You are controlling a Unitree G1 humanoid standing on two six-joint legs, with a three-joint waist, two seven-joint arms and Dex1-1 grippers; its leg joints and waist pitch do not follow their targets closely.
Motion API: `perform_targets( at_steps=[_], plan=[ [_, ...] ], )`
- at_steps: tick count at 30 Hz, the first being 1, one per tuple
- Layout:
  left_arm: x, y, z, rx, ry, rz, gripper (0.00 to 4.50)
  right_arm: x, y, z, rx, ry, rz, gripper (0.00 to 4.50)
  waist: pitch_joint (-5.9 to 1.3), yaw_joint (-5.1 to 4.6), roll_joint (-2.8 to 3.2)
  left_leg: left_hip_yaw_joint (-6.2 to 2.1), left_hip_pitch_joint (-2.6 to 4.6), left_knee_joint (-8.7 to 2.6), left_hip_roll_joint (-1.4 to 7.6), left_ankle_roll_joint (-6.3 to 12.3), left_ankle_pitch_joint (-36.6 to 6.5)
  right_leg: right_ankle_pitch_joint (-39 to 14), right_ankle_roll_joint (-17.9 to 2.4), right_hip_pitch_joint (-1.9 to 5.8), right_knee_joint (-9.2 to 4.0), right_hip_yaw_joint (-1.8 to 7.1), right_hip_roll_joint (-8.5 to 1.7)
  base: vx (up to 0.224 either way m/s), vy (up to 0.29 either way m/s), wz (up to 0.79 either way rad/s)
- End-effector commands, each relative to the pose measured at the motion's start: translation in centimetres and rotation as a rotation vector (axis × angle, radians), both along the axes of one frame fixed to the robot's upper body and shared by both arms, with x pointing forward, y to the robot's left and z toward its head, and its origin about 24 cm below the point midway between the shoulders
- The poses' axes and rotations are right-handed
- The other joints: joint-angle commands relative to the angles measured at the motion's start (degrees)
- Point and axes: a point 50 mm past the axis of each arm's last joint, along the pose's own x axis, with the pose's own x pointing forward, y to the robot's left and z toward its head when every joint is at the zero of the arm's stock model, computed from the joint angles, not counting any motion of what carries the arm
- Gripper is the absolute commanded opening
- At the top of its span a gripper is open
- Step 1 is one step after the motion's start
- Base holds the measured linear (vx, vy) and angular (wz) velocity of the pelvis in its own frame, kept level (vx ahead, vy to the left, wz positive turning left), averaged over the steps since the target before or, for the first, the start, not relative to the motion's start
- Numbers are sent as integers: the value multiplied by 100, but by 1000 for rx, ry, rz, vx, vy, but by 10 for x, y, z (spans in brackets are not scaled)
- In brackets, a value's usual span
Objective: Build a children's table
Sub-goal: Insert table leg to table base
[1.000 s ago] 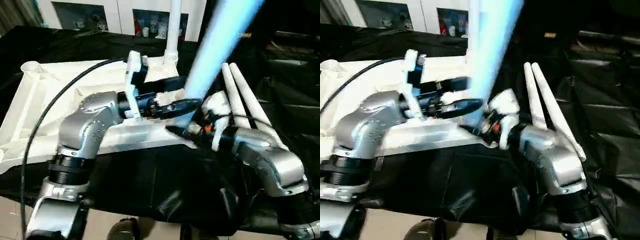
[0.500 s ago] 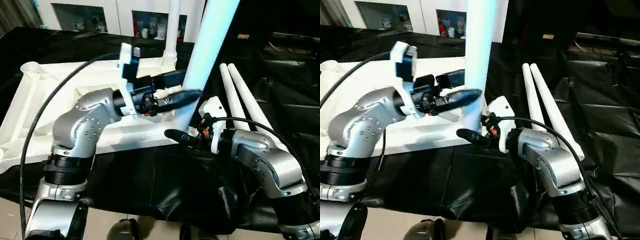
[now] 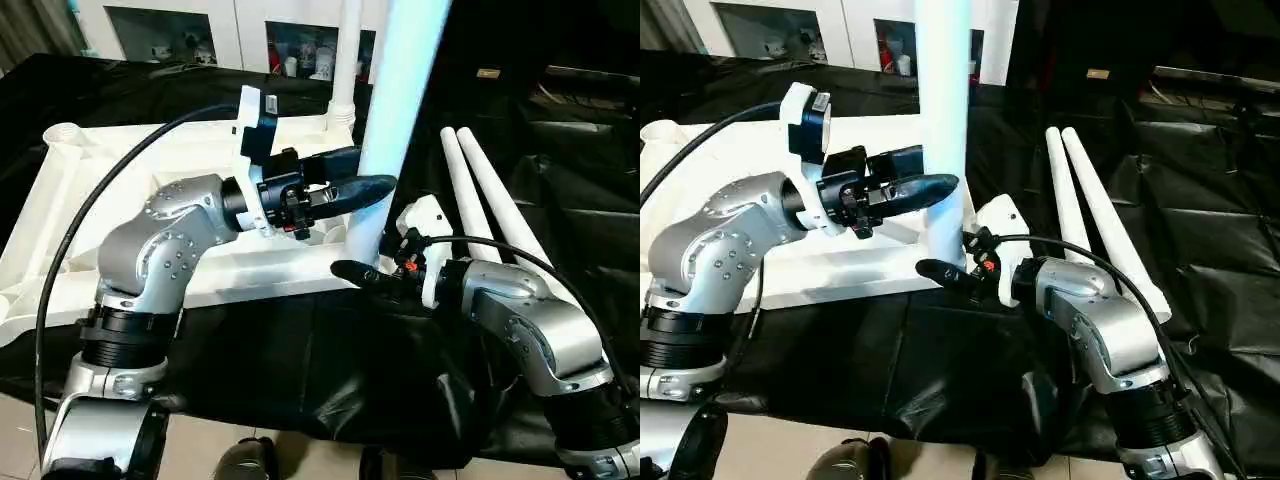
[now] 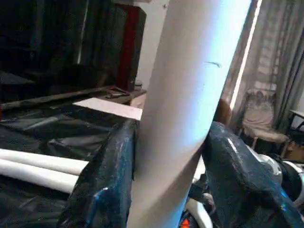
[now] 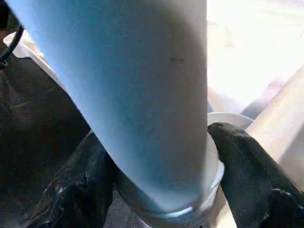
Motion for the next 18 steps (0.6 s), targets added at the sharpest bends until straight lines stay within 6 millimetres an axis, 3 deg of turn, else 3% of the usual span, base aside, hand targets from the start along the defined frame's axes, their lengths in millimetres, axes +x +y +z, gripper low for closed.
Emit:
perform_targets(
  at_steps=[1,11,12,18],
  plan=[
    [2,-3,3,16,-7,4,196,0,3,5,-15,-30,18,267,-585,18,-29,-210,182,-383,431,208,-773,-1099,-1348,320,-321,303,-391,0,0,0],
    [3,-3,6,16,-19,5,189,2,5,9,-20,-74,17,267,-572,17,-32,-212,189,-386,431,72,-1013,-1472,-1253,306,-354,308,-395,0,0,0],
    [3,-3,7,15,-23,9,189,3,5,12,5,-74,14,323,-575,18,-26,-214,191,-383,431,66,-1016,-1477,-1248,308,-354,309,-398,0,0,0],
    [12,-1,11,35,-24,76,183,8,2,24,49,-94,-1,380,-579,20,-6,-219,194,-386,430,26,-1067,-1523,-1202,296,-357,306,-389,0,0,0]
  ],
)
